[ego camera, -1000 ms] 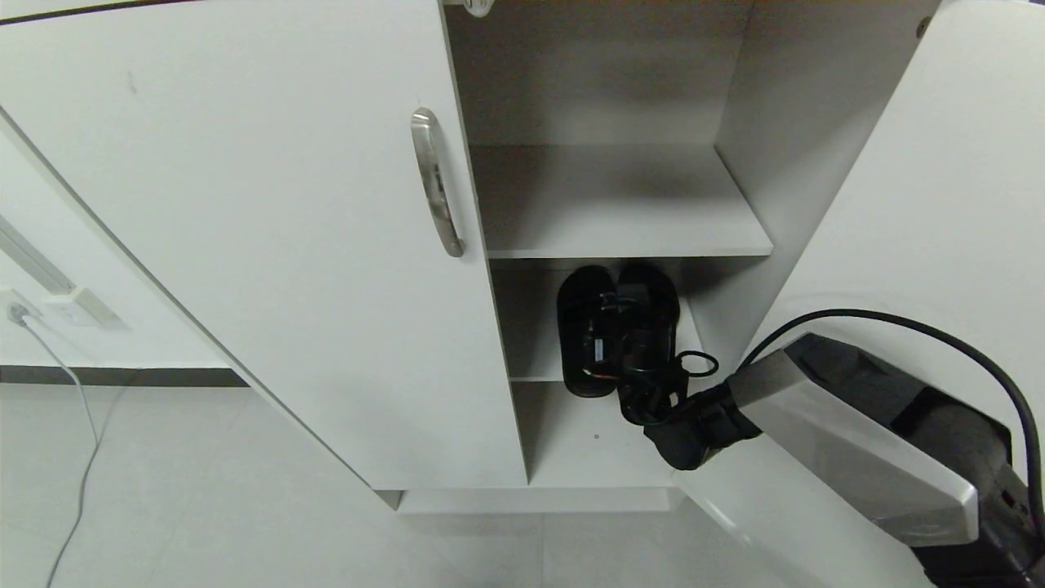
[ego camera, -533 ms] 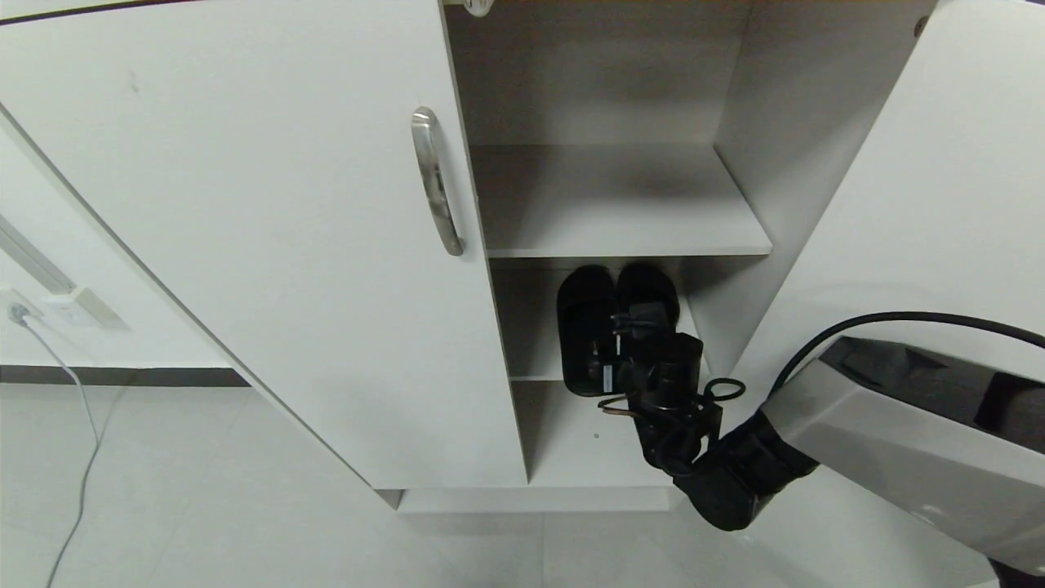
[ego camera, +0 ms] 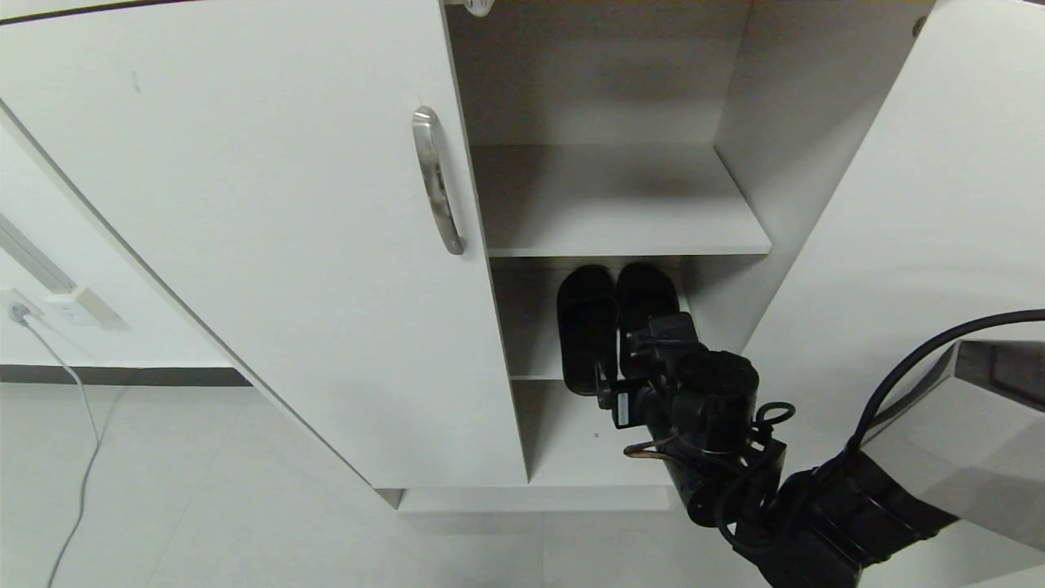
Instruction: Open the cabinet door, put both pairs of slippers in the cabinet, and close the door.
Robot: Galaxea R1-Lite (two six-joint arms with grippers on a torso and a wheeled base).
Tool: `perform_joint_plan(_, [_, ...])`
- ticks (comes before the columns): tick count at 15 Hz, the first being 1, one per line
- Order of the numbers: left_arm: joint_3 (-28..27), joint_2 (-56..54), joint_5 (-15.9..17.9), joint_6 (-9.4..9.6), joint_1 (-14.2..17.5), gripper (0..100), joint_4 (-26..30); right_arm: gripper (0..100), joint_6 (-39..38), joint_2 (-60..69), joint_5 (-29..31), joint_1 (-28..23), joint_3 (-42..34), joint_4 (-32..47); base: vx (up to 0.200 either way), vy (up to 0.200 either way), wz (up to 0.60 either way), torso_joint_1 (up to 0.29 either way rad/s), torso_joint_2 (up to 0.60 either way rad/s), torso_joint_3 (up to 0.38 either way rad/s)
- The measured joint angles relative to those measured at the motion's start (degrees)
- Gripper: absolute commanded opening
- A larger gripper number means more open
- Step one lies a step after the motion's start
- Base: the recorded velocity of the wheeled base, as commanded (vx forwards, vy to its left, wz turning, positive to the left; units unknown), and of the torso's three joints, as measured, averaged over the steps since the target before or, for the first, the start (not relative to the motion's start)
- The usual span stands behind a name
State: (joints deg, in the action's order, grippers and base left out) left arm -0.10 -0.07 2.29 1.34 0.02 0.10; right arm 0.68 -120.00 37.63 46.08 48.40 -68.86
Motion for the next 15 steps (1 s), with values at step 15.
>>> perform_joint_plan(15, [0.0,0.0,0.0,-0.37,0.0,0,0.0,100,0.0,1.3,0.2,1.4,-2.6,-0.1,-0.053,0.000,0.00,0.001,0.00,0.001])
